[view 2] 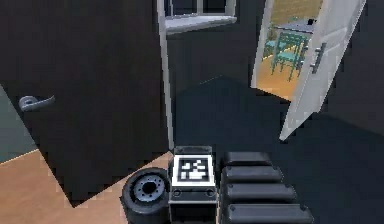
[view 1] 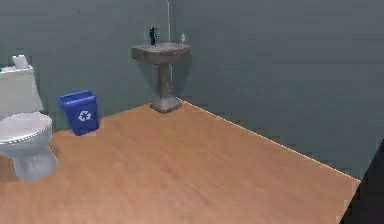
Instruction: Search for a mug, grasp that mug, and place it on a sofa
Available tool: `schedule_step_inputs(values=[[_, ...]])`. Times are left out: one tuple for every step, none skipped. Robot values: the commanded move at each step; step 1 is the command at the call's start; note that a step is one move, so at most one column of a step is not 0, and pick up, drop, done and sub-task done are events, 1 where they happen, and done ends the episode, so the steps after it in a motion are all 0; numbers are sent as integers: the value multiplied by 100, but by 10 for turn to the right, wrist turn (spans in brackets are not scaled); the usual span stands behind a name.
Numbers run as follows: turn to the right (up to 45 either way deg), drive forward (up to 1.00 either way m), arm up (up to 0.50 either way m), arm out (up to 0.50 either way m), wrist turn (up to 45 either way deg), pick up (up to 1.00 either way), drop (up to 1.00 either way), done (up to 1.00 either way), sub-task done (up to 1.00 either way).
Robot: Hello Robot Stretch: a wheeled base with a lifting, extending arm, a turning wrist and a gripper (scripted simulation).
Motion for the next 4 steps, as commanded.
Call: schedule_step_inputs(values=[[-300,0,0,0,0,0,0,0,0],[0,15,0,0,0,0,0,0,0],[-450,0,0,0,0,0,0,0,0],[-240,0,0,0,0,0,0,0,0]])
